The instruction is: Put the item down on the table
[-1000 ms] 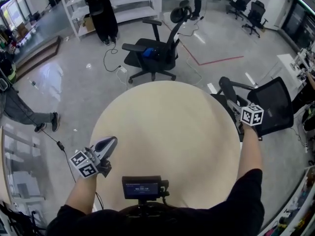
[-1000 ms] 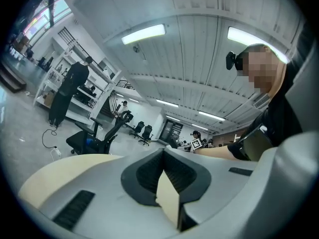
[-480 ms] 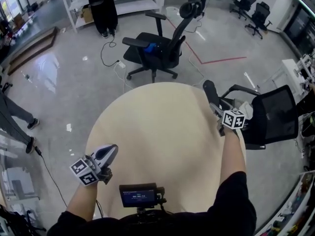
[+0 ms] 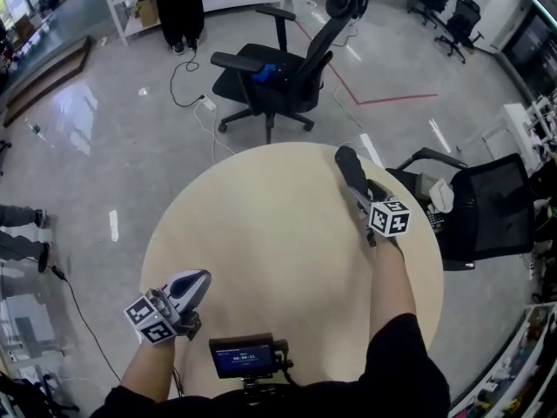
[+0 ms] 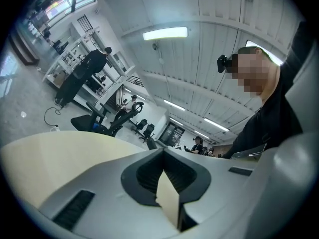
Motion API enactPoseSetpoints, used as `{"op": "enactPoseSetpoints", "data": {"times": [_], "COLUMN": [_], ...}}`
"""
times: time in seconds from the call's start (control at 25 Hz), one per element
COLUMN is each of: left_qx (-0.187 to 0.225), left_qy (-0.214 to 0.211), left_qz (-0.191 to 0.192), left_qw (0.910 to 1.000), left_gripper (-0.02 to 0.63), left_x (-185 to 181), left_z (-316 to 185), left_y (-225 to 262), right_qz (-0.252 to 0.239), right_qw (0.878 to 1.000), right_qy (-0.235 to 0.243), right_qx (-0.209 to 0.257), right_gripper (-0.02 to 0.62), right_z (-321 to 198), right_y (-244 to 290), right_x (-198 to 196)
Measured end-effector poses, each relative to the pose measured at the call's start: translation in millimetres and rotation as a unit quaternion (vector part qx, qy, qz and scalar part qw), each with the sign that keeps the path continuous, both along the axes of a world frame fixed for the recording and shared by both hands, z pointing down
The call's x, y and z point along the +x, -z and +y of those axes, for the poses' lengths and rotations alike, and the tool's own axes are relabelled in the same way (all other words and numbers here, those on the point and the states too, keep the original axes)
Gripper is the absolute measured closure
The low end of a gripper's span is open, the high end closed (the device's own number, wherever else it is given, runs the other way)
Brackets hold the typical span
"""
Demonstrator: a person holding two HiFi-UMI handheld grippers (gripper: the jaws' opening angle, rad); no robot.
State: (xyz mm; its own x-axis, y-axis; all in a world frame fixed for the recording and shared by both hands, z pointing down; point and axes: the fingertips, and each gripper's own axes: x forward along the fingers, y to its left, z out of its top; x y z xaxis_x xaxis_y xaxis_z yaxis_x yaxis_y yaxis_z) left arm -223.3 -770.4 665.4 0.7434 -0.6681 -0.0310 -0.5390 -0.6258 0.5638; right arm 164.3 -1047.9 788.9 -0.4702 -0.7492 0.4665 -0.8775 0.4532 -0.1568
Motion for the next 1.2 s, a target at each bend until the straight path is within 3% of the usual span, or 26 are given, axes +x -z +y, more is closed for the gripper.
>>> {"op": "enactPoseSetpoints", "data": {"times": [0.28,0.72,1.08,1.12,1.2], "left_qx": [0.006,0.003,0.003,0.003,0.006], "left_qy": [-0.015,-0.016,-0.013,-0.012,-0.012], "left_qz": [-0.009,0.002,0.004,0.005,0.007], "left_qw": [0.9998,0.9999,0.9999,0.9999,0.9999], "left_gripper": [0.604,0.604,0.604,0.604,0.604], "left_x": [6,10,9,9,9], "left_z": [-2,-2,7,7,9], "left_y": [-13,-19,-15,-13,-9], "right_qz": [0.078,0.124,0.106,0.099,0.087], "right_qw": [0.995,0.987,0.989,0.99,0.992], "right_qy": [0.06,0.097,0.093,0.091,0.084], "right_qx": [0.013,0.029,0.034,0.036,0.04], "right_gripper": [0.307,0.307,0.303,0.251,0.23], "right_z": [-10,-9,-1,-1,1], "right_y": [-17,-22,-18,-13,-3], "right_x": [-37,-52,-58,-58,-55]}}
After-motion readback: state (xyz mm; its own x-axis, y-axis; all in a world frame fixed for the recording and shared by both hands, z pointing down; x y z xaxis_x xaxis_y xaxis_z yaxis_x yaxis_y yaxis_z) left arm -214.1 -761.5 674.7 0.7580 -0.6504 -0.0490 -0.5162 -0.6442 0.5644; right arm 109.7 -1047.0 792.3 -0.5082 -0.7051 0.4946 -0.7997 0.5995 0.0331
